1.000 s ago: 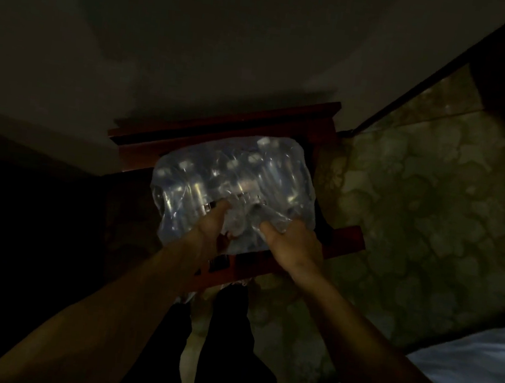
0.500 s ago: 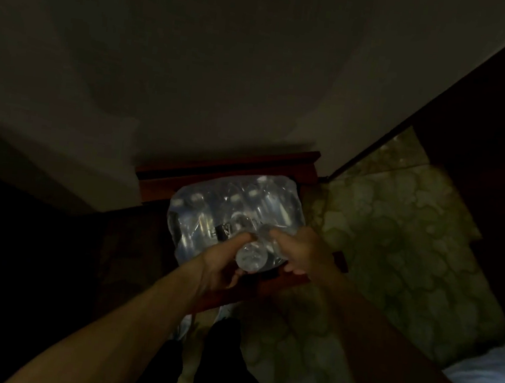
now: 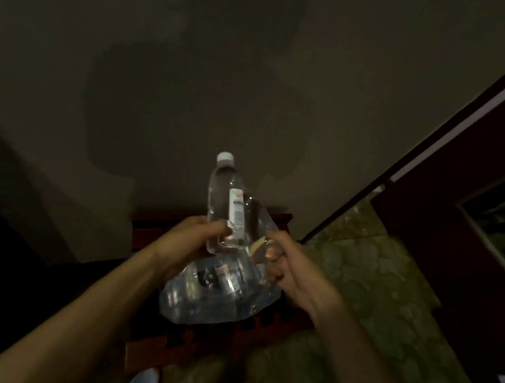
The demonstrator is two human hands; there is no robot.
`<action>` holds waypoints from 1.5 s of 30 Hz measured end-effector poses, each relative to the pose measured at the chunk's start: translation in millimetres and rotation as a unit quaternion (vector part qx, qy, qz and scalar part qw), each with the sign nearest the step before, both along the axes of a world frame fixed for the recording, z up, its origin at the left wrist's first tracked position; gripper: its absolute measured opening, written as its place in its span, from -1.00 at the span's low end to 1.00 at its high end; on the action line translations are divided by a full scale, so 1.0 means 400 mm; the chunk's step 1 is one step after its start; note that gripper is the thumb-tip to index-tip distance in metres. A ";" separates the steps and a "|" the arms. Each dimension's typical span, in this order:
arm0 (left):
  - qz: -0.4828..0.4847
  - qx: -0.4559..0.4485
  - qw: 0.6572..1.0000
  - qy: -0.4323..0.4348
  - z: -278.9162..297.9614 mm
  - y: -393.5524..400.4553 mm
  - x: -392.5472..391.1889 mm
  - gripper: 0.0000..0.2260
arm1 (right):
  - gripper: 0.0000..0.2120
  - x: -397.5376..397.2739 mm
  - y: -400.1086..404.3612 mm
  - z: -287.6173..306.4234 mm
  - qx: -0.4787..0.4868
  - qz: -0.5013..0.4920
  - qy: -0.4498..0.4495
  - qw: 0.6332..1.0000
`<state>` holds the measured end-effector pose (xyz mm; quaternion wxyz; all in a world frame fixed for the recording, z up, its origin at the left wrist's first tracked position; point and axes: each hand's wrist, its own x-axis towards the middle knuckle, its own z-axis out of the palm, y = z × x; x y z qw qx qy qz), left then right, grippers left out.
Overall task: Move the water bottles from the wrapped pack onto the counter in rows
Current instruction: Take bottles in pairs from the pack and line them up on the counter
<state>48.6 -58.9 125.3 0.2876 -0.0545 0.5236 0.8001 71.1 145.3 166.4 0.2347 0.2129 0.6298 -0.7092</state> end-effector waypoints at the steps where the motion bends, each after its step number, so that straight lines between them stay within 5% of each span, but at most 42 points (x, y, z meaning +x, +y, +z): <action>1: -0.017 -0.017 0.999 0.037 0.040 -0.031 0.003 -0.76 | -0.63 0.005 -0.009 0.024 -0.025 0.020 0.028 0.999; 7: -0.017 -0.123 0.966 0.225 0.297 -0.147 0.093 -0.50 | -0.70 0.058 -0.089 0.161 -0.093 0.121 0.161 0.975; 22: 0.212 -0.155 0.907 0.330 0.597 -0.373 0.355 -0.60 | -0.50 0.156 -0.496 0.426 -0.075 0.118 0.383 0.913; 32: 0.281 -0.244 0.855 0.362 0.672 -0.656 0.441 -0.46 | -0.56 0.203 -0.802 0.484 -0.130 0.135 0.438 0.879; 37: 0.303 -0.279 0.827 0.382 0.679 -0.890 0.481 -0.73 | -0.53 0.216 -1.007 0.489 -0.113 0.181 0.409 0.887; 45: 0.225 -0.294 0.865 0.338 0.624 -1.168 0.503 -0.59 | -0.46 0.265 -1.275 0.462 -0.062 0.211 0.367 0.904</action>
